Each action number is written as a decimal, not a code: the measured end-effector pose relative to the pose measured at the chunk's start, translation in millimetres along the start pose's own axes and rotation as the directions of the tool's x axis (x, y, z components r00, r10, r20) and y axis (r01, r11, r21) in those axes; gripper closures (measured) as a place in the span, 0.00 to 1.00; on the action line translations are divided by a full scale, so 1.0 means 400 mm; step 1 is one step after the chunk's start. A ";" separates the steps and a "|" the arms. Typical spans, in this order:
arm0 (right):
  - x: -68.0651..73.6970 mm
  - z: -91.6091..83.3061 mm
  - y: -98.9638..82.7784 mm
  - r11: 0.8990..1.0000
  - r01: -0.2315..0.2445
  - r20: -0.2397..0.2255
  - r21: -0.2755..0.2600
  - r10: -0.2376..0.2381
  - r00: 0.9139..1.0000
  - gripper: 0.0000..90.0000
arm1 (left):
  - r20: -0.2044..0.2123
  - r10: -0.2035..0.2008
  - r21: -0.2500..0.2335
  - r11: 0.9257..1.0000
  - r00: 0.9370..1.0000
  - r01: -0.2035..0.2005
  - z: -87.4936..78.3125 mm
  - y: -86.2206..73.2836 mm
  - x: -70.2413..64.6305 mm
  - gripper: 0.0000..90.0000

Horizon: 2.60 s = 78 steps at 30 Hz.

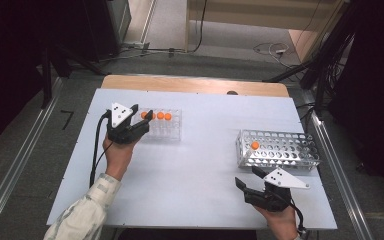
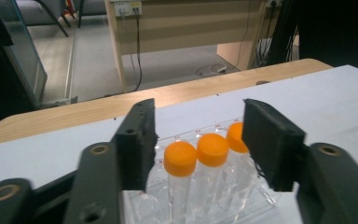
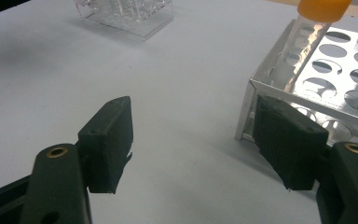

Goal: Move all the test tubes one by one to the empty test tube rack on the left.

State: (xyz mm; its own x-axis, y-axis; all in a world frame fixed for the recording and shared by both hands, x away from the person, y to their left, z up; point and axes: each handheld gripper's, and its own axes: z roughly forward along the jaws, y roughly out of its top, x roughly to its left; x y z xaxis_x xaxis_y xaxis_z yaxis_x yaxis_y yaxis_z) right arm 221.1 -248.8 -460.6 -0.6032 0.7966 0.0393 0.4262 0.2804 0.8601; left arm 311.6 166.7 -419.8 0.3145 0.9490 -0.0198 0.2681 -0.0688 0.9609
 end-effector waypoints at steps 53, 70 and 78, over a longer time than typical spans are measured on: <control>-0.092 0.031 0.025 0.997 -0.061 0.144 -0.054 0.068 0.987 0.33 | 0.102 0.001 0.084 0.996 0.995 -0.010 -0.206 -0.224 -0.120 0.21; -0.095 0.050 0.040 0.997 -0.051 0.148 -0.065 0.061 0.987 0.37 | 0.101 -0.003 0.086 0.996 0.995 -0.005 -0.203 -0.226 -0.119 0.21; -0.098 0.057 0.044 0.996 -0.045 0.147 -0.074 0.055 0.988 0.45 | 0.104 -0.002 0.088 0.996 0.995 -0.007 -0.204 -0.226 -0.119 0.21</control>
State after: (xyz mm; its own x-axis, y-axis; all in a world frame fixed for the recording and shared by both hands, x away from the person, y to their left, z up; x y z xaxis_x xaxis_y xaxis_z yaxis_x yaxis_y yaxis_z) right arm 267.6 -262.8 -458.5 -0.4729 0.8811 0.0112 0.4019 0.2043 0.8926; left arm 198.1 152.7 -483.2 0.4069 0.9121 -0.0504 0.3445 -0.1021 0.9332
